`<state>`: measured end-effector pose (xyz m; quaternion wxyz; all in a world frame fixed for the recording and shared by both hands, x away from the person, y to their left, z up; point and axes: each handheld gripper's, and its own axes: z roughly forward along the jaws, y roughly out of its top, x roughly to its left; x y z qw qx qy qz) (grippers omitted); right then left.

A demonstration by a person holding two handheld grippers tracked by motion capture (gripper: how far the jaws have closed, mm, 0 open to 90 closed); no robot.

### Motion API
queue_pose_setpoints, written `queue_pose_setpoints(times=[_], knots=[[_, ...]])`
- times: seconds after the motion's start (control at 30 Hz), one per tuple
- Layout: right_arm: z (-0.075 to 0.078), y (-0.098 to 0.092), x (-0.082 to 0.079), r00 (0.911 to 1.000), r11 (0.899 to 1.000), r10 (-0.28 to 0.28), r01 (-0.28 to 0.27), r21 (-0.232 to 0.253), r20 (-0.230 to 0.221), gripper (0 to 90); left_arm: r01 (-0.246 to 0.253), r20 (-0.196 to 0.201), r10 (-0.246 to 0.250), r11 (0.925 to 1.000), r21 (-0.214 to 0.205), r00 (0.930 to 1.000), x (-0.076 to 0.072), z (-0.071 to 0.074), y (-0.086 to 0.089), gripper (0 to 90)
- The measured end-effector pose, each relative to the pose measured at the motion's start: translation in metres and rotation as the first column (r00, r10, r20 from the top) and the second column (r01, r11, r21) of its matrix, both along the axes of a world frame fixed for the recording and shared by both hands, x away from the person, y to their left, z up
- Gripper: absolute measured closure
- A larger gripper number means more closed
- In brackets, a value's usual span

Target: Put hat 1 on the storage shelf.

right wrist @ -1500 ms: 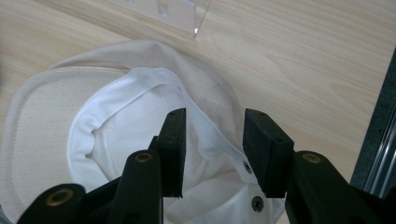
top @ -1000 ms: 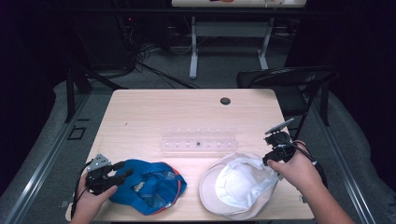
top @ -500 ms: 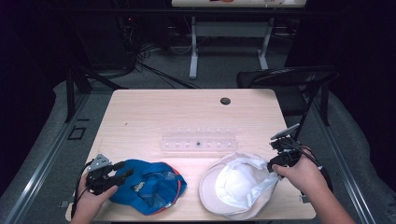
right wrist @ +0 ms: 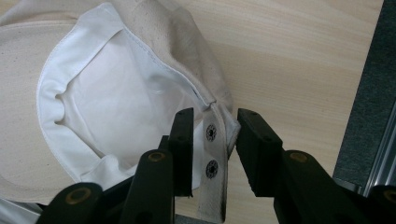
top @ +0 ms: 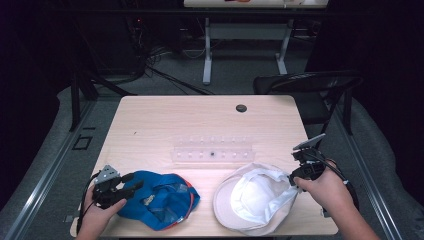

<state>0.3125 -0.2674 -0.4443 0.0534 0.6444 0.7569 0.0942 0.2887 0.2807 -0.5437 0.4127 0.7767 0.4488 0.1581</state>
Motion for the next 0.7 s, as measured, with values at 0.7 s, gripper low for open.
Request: queue_pose_setpoints(times=[0.7], knots=[[-0.021, 0.023, 0.009, 0.9953, 0.995, 0.082, -0.084, -0.051, -0.052, 69.9, 0.005, -0.003, -0.005, 1.0, 0.002, 1.0, 0.0, 0.001, 0.002, 48.5]])
